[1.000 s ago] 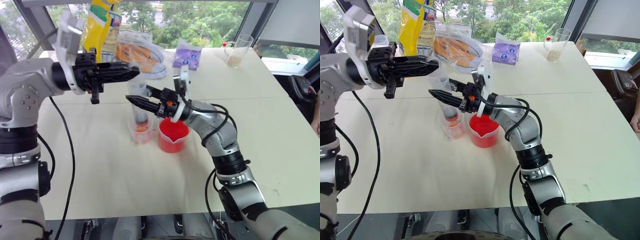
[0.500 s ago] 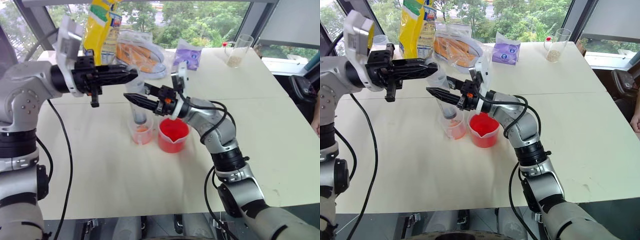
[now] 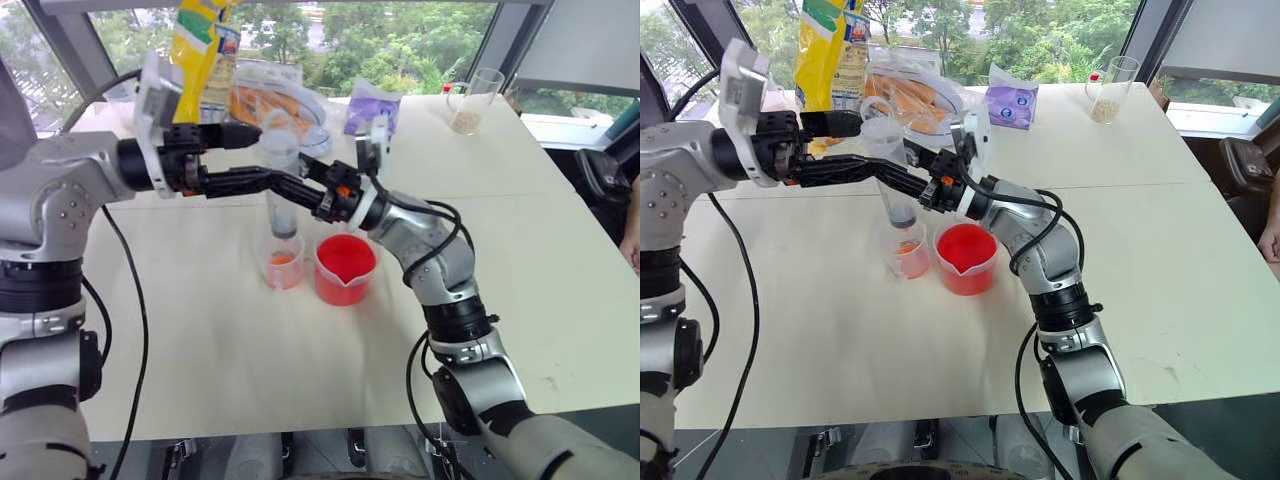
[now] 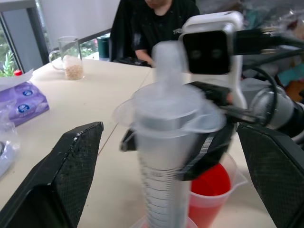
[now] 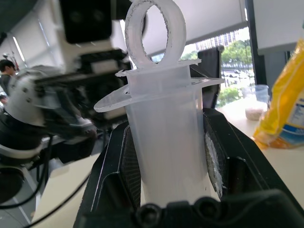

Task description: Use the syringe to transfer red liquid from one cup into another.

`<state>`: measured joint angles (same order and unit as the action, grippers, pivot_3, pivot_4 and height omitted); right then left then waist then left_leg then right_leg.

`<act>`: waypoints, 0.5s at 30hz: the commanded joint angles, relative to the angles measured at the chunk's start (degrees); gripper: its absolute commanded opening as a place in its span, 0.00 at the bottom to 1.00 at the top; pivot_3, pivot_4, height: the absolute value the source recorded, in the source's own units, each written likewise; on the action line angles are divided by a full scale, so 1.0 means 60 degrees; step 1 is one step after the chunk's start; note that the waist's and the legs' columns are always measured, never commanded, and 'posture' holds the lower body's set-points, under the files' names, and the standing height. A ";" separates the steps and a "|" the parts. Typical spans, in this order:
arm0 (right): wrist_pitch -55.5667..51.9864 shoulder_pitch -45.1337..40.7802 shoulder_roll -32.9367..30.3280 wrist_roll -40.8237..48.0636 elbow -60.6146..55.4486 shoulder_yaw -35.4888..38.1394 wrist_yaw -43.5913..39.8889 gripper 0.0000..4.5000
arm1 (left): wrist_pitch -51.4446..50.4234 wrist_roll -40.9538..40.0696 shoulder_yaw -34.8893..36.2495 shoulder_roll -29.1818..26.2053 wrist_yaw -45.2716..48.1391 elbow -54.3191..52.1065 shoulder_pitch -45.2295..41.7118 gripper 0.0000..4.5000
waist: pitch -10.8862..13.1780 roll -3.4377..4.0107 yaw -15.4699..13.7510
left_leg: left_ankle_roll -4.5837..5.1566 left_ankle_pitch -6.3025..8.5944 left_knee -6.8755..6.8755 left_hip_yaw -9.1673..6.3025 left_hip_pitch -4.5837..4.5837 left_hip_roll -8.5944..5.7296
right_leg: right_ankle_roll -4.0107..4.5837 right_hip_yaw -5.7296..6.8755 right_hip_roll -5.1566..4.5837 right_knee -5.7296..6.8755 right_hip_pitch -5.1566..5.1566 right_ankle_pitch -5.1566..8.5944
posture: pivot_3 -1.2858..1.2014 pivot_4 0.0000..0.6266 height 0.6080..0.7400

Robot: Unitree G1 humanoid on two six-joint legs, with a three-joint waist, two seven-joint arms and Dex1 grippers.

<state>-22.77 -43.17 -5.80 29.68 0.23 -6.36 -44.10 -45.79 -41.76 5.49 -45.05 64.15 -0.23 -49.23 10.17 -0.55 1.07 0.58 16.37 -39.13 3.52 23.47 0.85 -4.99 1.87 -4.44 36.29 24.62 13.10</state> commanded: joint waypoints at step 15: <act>-0.3853 -0.3265 -0.1614 0.1819 0.0064 0.2503 0.2323 0.32 | -0.0302 -0.1043 0.0970 -0.0813 0.0495 -0.1376 0.1300 0.96 | 0.0005 0.0003 -0.0052 | -0.0003 -0.0001 -0.0002 -0.0003 0.0002 -0.0004 | 0.0006 0.0002 -0.0018 -0.0004 -0.0002 0.0000 | 0.52 0.24 1.00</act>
<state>-40.88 -59.29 -13.21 38.04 0.06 4.70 -33.16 -48.31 -46.95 10.33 -50.26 66.46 -7.04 -41.36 10.20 -0.53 0.75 0.56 16.37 -39.13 3.50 23.48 0.82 -4.95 1.89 -4.56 36.26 24.61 13.10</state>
